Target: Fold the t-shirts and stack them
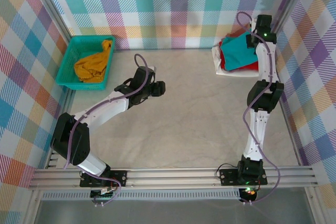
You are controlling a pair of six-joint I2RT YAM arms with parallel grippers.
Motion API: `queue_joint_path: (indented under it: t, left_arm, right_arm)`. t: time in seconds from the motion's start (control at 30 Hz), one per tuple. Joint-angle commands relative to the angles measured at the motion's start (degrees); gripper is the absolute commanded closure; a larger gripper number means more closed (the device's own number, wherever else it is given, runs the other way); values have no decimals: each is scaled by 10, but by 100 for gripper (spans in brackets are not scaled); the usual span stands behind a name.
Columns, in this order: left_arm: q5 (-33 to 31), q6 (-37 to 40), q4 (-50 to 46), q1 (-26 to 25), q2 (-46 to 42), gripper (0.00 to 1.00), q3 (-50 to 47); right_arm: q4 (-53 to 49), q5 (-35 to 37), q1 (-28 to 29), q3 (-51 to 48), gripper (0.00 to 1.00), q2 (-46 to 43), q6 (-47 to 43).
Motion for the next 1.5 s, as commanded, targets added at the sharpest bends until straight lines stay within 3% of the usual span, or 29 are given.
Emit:
queue_joint_path:
  t: [0.0,0.07,0.13,0.27,0.43,0.5,0.57,0.63,0.67,0.8,0.83,0.9,1.0,1.1,1.2,1.33,1.47]
  left_arm:
    - [-5,10,-12,-6,9,37,23]
    - [-4,9,-32,-6,13,37,31]
    - [-13,9,-38,-9,17,36,40]
    - [-58,11,-45,-18,8,35,47]
    - [-121,-6,-12,-19,-21,33,19]
    - [-169,-14,23,-18,-48,32,-10]
    - [-223,-15,75,-19,-90,25,-59]
    - [-266,13,158,-18,-136,7,-125]
    - [-287,27,188,-17,-152,2,-146]
    - [-419,75,224,-13,-218,0,-210]
    - [-428,108,267,-10,-240,0,-247]
    - [-390,152,342,10,-280,0,-316]
    - [-355,172,319,45,-333,0,-359]
    - [-392,191,304,63,-385,0,-400]
    - [-328,190,317,101,-429,0,-455]
    - [-311,184,414,140,-424,0,-540]
    - [-236,154,414,196,-359,0,-535]
  right_arm:
    - [67,39,-11,5,82,15,-11]
    - [82,68,-13,7,42,25,-18]
    - [92,77,-19,14,15,31,-21]
    - [77,91,-22,46,2,28,-20]
    - [17,55,-20,36,0,-37,40]
    - [-6,28,-18,-14,0,-92,87]
    - [13,7,-9,-117,0,-167,115]
    - [61,-23,8,-265,0,-264,149]
    - [80,-37,18,-327,0,-305,156]
    - [164,-71,68,-576,0,-477,212]
    - [199,-76,79,-641,0,-520,229]
    - [273,-86,100,-762,0,-593,251]
    - [373,-98,140,-914,0,-681,253]
    - [395,-69,183,-997,0,-733,225]
    - [425,-40,188,-1080,0,-771,231]
    - [527,-5,188,-1199,0,-810,212]
    - [579,17,177,-1243,1,-800,217]
